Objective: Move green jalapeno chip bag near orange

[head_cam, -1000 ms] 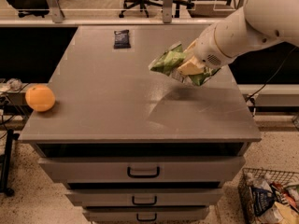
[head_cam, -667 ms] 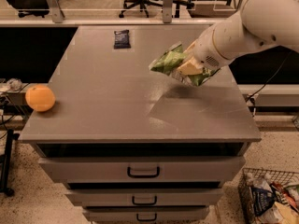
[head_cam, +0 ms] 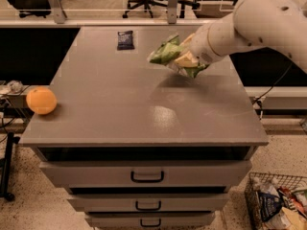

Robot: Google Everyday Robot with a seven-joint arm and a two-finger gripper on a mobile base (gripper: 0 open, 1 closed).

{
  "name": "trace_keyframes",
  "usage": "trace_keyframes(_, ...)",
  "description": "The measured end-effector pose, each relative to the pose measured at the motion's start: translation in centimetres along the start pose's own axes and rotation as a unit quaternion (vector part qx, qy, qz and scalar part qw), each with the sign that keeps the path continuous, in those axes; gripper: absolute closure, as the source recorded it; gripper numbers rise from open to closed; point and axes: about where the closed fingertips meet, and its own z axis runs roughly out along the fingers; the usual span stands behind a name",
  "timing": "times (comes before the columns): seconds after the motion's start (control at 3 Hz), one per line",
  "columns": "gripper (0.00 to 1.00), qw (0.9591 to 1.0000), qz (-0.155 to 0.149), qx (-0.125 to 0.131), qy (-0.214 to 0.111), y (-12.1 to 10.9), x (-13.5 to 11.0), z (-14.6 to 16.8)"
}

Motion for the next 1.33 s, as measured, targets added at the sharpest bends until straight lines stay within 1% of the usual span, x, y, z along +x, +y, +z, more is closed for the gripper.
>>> trace_keyframes(0.33,1.0,0.9977,-0.011,-0.03,-0.06,1.3,-3.0,1.7)
trace_keyframes(0.67,1.0,0.9871,-0.012,-0.084,-0.136,4.2,-7.5,3.2)
trace_keyframes(1.0,1.0,0.9731,-0.004,-0.128,-0.192,7.0,-11.5,4.3)
trace_keyframes(1.33,1.0,0.9635,0.0,-0.158,-0.216,9.5,-14.2,5.8)
